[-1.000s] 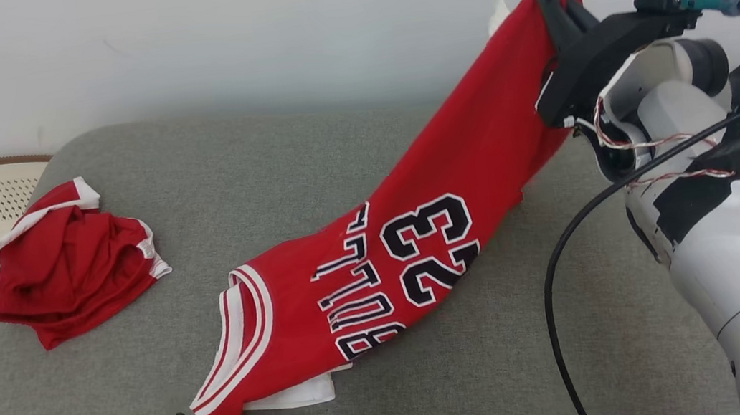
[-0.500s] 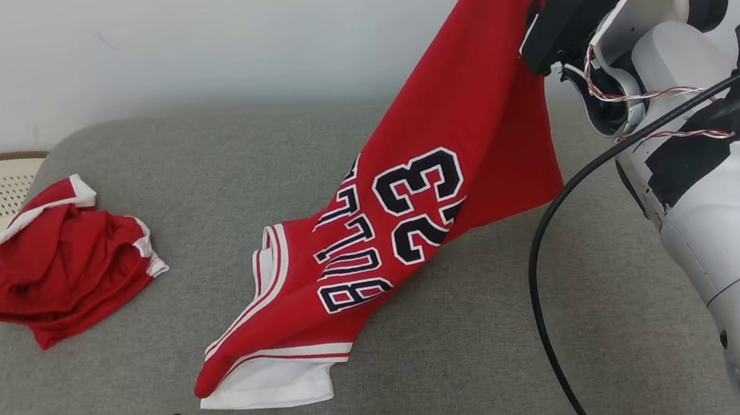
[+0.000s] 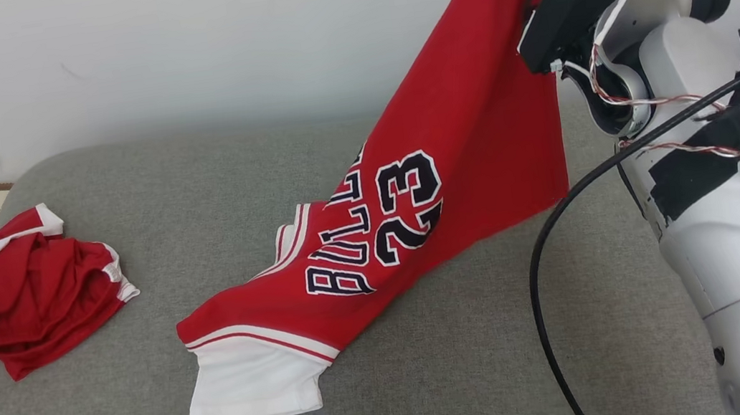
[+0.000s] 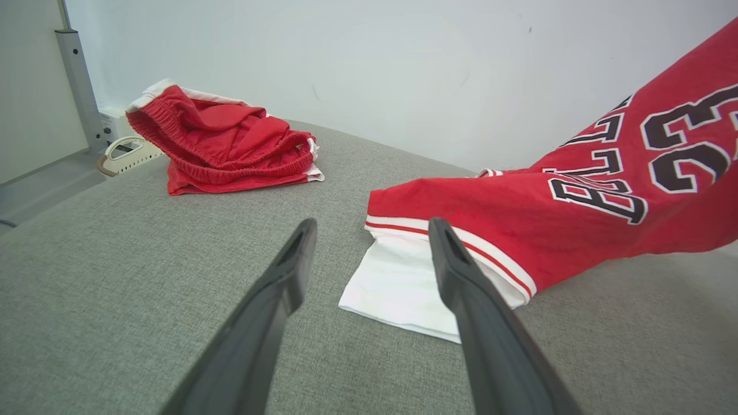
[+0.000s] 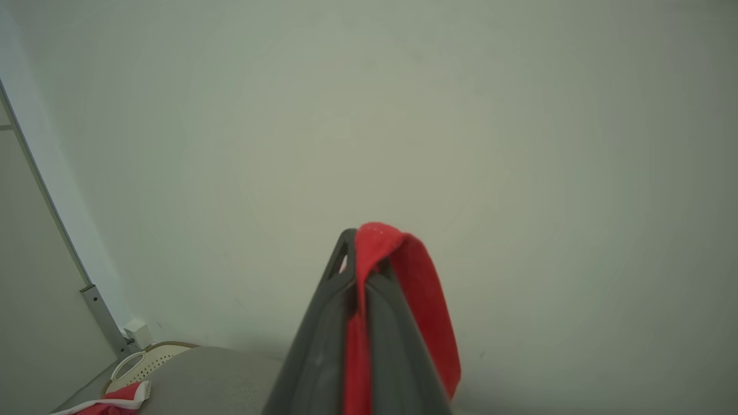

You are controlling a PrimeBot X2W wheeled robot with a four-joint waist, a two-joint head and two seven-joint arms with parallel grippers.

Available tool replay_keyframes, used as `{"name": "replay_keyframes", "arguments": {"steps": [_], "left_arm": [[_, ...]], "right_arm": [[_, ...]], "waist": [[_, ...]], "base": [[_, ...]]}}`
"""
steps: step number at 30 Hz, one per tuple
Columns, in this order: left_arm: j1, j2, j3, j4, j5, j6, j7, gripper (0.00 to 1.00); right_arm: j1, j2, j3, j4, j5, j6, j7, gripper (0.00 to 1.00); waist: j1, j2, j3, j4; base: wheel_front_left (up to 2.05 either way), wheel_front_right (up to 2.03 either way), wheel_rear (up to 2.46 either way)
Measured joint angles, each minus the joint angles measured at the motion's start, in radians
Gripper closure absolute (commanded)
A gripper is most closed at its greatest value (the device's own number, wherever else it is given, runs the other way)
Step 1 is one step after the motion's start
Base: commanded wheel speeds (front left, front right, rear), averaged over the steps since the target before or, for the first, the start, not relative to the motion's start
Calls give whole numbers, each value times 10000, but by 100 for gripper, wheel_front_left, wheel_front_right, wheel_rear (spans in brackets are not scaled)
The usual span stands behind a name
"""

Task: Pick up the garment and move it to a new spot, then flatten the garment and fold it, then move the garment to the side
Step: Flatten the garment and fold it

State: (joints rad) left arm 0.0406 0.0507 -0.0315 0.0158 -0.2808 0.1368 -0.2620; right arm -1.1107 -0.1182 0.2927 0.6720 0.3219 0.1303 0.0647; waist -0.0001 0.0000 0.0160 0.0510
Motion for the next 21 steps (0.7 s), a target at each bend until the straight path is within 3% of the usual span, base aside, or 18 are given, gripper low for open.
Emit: {"name": "replay_keyframes", "arguments": {"steps": [11,18,20,21], "left_arm": [[-197,0,-205,88,-42,-71,-2,0],[-544,0,-447,228,-192,-130,-2,0],[-706,0,-560,316,-217,-178,-2,0],[-754,2,-637,362,-247,-186,-2,0]], "right_arm": [[961,-151,-447,-566,-487,0,759,100],[439,-418,-222,909,-928,0,337,100],[259,-596,-138,1580,-1114,0,176,94],[158,-667,-121,1919,-1147,0,84,100]], "waist": [[0,0,303,266],[0,0,593,709],[1,0,679,877],[1,0,724,965]], "base": [[0,0,0],[0,0,0],[0,0,0],[0,0,0]]}}
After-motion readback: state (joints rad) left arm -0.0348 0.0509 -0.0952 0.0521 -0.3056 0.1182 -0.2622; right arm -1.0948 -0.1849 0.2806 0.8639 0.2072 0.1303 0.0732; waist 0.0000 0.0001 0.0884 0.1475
